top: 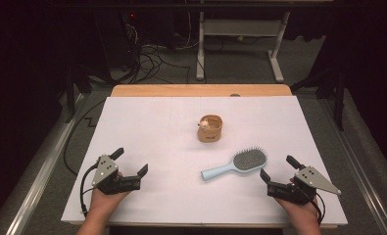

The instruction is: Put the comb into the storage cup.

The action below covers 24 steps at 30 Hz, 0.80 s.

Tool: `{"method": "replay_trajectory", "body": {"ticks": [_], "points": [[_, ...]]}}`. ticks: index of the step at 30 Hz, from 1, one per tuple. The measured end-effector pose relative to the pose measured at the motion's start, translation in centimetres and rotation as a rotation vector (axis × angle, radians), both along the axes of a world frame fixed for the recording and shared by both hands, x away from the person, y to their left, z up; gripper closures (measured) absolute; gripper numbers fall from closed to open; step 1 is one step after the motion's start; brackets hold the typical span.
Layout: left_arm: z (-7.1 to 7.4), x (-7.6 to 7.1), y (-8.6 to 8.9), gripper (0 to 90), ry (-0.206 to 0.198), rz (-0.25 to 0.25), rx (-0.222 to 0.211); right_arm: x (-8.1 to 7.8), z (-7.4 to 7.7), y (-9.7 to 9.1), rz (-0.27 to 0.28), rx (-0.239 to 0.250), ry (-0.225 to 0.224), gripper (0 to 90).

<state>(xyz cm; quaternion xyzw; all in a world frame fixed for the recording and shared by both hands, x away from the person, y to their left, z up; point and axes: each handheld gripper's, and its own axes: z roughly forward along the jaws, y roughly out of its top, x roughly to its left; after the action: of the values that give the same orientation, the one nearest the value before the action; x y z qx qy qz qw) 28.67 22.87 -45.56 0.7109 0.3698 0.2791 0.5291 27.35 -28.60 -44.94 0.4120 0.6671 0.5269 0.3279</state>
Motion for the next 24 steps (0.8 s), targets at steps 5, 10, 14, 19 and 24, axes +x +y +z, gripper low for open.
{"method": "replay_trajectory", "body": {"ticks": [5,10,14,19,24], "points": [[-0.06,-0.19,-0.17,0.0,-0.015,-0.005,0.002,-0.11,0.07,-0.11,-0.003,0.003,-0.001,0.3],[-0.21,-0.01,-0.02,0.0,-0.006,0.002,-0.001,-0.06,0.14,-0.22,-0.006,0.005,-0.004,0.3],[-0.26,-0.03,0.00,0.0,-0.008,-0.006,-0.008,-0.08,0.14,-0.25,-0.004,0.011,0.003,0.6],[-0.27,0.02,-0.10,0.0,-0.014,-0.010,-0.007,-0.01,0.14,-0.19,0.015,0.014,0.020,10.3],[-0.33,0.19,-0.10,0.0,-0.005,-0.012,-0.011,0.18,0.30,0.17,0.042,0.026,0.052,27.1]]}}
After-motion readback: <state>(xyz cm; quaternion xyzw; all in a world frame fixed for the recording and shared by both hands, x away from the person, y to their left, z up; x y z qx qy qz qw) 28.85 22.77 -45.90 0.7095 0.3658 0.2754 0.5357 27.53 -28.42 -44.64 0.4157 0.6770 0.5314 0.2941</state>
